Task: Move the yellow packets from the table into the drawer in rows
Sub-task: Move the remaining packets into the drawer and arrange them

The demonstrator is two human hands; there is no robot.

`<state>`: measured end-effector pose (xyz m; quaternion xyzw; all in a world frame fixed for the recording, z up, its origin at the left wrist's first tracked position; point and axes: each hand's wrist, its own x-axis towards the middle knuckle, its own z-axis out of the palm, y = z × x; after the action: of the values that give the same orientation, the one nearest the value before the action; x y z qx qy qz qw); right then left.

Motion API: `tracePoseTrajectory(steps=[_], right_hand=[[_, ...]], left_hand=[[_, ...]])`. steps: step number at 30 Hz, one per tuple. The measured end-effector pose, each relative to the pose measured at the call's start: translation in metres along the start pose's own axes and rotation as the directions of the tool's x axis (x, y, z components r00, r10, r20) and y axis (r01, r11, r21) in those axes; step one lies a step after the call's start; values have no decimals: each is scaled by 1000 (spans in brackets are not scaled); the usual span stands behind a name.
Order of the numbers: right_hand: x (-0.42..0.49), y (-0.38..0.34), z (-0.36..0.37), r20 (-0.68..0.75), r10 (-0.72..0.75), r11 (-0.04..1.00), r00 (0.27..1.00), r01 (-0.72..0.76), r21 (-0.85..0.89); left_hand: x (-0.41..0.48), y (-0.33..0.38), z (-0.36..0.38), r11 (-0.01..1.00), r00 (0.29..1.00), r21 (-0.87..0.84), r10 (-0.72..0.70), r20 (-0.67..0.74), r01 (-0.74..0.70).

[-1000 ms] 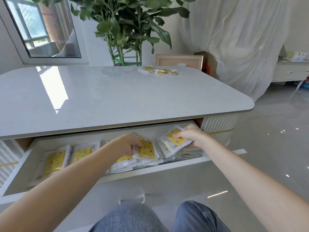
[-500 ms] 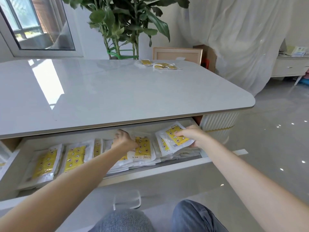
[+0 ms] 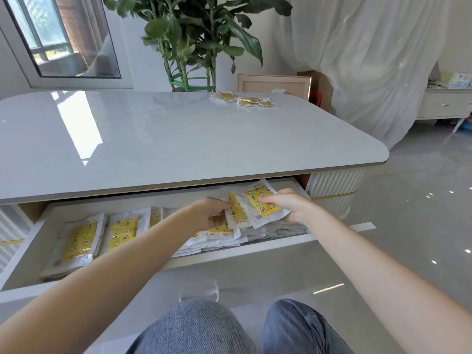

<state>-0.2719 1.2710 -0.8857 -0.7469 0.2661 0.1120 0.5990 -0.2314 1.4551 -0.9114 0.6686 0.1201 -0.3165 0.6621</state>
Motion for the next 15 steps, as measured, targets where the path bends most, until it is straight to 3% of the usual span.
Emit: tracePoseTrajectory(steps=[3,9,15], right_hand=[[3,-2,1,-69,-11,996,998,5,-84],[9,-6,18,-69,38,978,997,-51,-203],[18,-9,39,-69,42,933,997,-64,-355]], left_hand=[[-7,1,-14,1000,999,-8,-16,-34,15],[-14,-1,-58,999,988,17,-43,-151,46],[-14,-2,-81,987,975,154,-15,-222,50]])
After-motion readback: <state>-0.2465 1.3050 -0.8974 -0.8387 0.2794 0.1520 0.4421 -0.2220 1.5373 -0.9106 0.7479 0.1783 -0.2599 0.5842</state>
